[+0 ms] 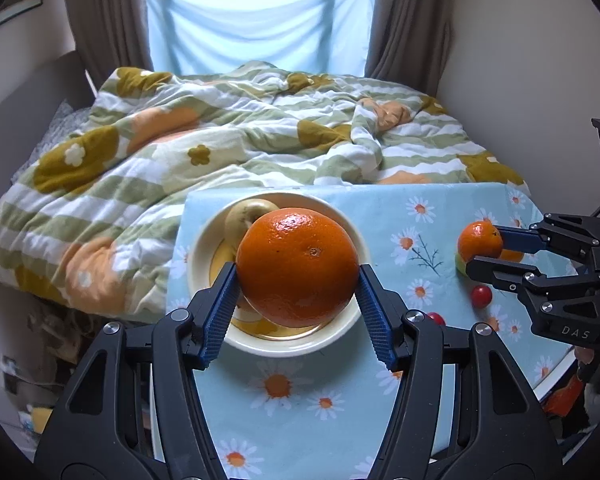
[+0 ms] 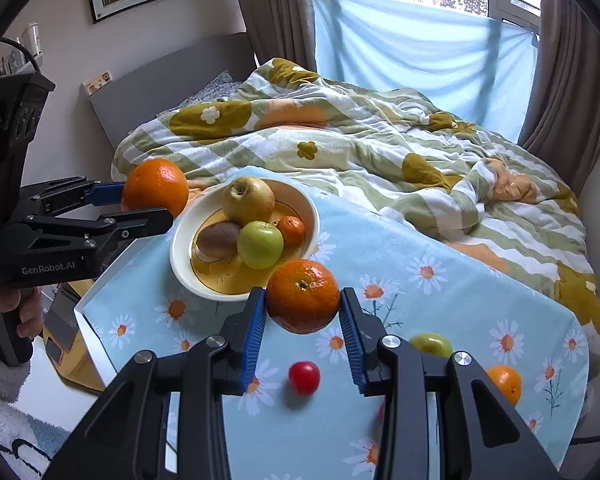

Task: Organize fruits
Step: 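Carry the orange into the bowl with the left gripper while the right gripper carries the tangerine there, then open both grippers to release the orange and tangerine in the bowl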

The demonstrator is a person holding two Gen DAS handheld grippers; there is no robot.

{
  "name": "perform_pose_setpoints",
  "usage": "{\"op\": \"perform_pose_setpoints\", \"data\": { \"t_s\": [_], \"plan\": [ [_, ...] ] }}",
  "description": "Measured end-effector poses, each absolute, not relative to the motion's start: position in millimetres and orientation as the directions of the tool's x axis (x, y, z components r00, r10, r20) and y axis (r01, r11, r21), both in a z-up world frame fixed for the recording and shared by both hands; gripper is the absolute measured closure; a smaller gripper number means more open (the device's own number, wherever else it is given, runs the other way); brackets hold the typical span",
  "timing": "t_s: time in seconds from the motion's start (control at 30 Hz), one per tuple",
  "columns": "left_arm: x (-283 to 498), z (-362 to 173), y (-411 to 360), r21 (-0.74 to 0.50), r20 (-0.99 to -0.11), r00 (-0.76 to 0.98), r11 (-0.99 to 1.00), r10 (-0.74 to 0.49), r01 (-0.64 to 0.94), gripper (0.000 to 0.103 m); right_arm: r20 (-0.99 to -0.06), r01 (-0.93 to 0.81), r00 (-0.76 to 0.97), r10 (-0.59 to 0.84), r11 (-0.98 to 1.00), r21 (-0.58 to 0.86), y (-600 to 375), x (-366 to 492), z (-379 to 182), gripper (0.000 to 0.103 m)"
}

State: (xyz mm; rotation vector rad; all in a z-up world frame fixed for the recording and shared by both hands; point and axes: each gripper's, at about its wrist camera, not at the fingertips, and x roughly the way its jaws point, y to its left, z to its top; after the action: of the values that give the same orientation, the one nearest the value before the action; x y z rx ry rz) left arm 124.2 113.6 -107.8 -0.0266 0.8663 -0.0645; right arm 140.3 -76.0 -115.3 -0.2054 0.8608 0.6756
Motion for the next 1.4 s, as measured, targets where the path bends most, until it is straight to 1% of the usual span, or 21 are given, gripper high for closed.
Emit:
{"op": "perform_pose_setpoints", "data": {
  "t_s": [0.43, 0.77, 0.97, 1.0, 1.03, 1.07, 1.1, 1.17, 1.4],
  "plan": [
    [166.8, -154.6, 182.7, -0.063, -0.8, 0.59, 0.993, -0.112, 0.103, 0.038, -0.784, -0.534, 0.467, 0.408, 0.837, 0.118, -14.1, 164.3, -138.2, 0.069],
    [197.3, -194.2, 201.7, -0.063, -0.829, 0.542, 0.987, -0.134, 0.148, 0.038, -0.805, -0.443, 0.477, 0.352, 0.888, 0.126, 2.1, 179.4, -155.4, 0.069],
    [203.6, -198.8, 202.5, -0.062, -0.832, 0.539, 0.987, -0.132, 0.146, 0.037, -0.806, -0.403, 0.494, 0.326, 0.907, 0.12, -4.4, 183.0, -153.3, 0.069],
    [203.7, -197.5, 202.6, -0.068, -0.829, 0.543, 0.987, -0.137, 0.146, 0.033, -0.807, -0.401, 0.493, 0.325, 0.908, 0.121, -5.0, 183.7, -152.5, 0.069],
    [203.1, -195.4, 202.4, -0.083, -0.824, 0.545, 0.985, -0.153, 0.151, 0.026, -0.808, -0.399, 0.492, 0.325, 0.909, 0.122, -6.2, 184.2, -152.0, 0.069],
    [202.7, -192.3, 202.6, -0.094, -0.816, 0.554, 0.984, -0.161, 0.148, 0.005, -0.808, -0.399, 0.492, 0.325, 0.909, 0.123, -7.3, 184.7, -151.5, 0.069],
    [201.8, -189.4, 202.7, -0.1, -0.809, 0.565, 0.985, -0.164, 0.143, 0.0, -0.809, -0.4, 0.49, 0.326, 0.908, 0.124, -7.2, 185.6, -151.1, 0.069],
    [200.3, -184.4, 202.1, -0.106, -0.8, 0.577, 0.985, -0.167, 0.138, 0.0, -0.807, -0.404, 0.489, 0.331, 0.906, 0.127, -7.8, 186.3, -151.0, 0.069],
    [190.8, -172.4, 200.4, -0.091, -0.812, 0.57, 0.992, -0.126, 0.09, 0.0, -0.806, -0.438, 0.469, 0.363, 0.887, 0.145, -9.5, 193.0, -150.0, 0.069]
  ]
}}
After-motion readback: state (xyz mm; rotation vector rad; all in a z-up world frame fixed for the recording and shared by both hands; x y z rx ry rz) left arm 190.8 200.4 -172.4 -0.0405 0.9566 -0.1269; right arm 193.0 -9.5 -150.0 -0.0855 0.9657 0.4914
